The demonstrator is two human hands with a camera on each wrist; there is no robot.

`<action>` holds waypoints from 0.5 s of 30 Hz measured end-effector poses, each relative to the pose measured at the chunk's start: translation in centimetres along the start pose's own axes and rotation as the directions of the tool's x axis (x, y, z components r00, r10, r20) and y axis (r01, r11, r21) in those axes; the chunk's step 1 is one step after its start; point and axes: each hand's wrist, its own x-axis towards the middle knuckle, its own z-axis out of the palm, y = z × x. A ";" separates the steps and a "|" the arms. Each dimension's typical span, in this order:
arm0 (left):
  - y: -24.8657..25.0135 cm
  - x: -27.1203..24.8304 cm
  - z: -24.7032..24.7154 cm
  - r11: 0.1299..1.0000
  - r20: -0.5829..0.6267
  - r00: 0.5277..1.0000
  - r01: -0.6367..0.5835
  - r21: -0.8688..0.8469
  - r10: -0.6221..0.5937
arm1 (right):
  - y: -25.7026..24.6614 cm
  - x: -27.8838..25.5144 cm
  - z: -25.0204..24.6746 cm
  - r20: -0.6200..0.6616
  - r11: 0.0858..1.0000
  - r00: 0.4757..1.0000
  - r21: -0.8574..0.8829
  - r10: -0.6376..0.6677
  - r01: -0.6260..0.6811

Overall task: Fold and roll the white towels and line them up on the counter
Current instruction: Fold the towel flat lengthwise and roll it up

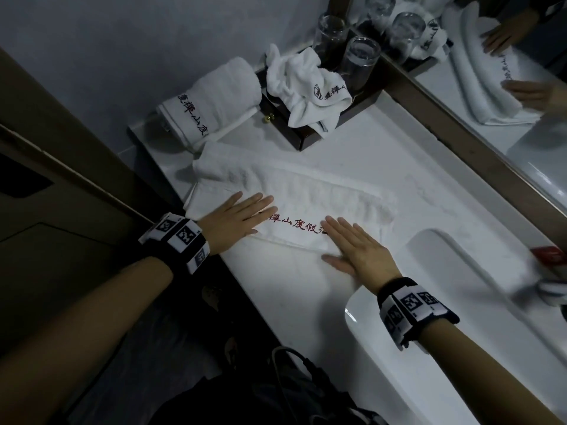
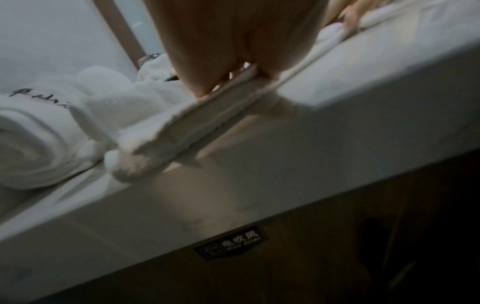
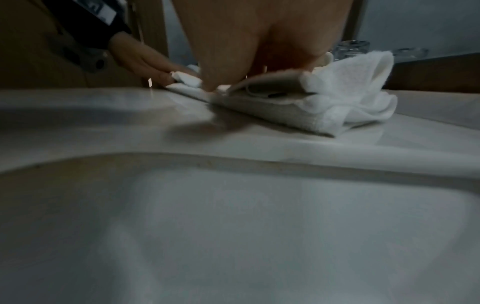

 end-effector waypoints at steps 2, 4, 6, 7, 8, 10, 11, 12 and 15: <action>0.2 -0.6 -0.1 0.996 0.002 1.000 -0.002 0.088 0.002 | -0.2 -0.2 0.0 -0.061 0.997 0.997 -0.056 -0.047 0.044; 0.7 -1.0 -0.6 0.985 -0.044 0.999 0.004 0.173 0.003 | -0.8 0.1 -0.1 -0.148 0.987 0.987 -0.157 -0.066 0.043; 1.7 -0.9 -1.6 0.981 -0.048 0.999 0.021 0.195 -0.012 | -1.9 0.6 0.0 -0.202 0.959 0.975 -0.282 -0.091 0.031; 2.3 -0.6 -2.1 0.977 -0.064 0.998 0.036 0.208 -0.023 | -2.3 0.9 0.1 -0.237 0.943 0.965 -0.331 -0.111 0.027; 2.9 -0.3 -2.5 0.975 -0.073 0.996 0.058 0.213 -0.043 | -2.7 1.1 0.1 -0.275 0.938 0.953 -0.347 -0.124 0.022; 4.2 0.5 -2.9 0.973 -0.095 0.991 0.111 0.203 -0.093 | -3.2 1.7 -0.6 -0.338 0.944 0.936 -0.329 -0.099 -0.019; 4.9 0.8 -3.0 0.972 -0.115 0.985 0.145 0.184 -0.125 | -3.4 2.1 -1.3 -0.360 0.950 0.931 -0.308 -0.067 -0.051; 5.5 1.0 -3.3 0.972 -0.140 0.978 0.178 0.152 -0.158 | -3.4 2.3 -2.1 -0.374 0.956 0.927 -0.283 -0.042 -0.071; 6.0 1.4 -4.1 0.965 -0.230 0.941 0.261 0.031 -0.247 | -3.2 2.5 -3.9 -0.415 0.970 0.909 -0.237 -0.048 -0.056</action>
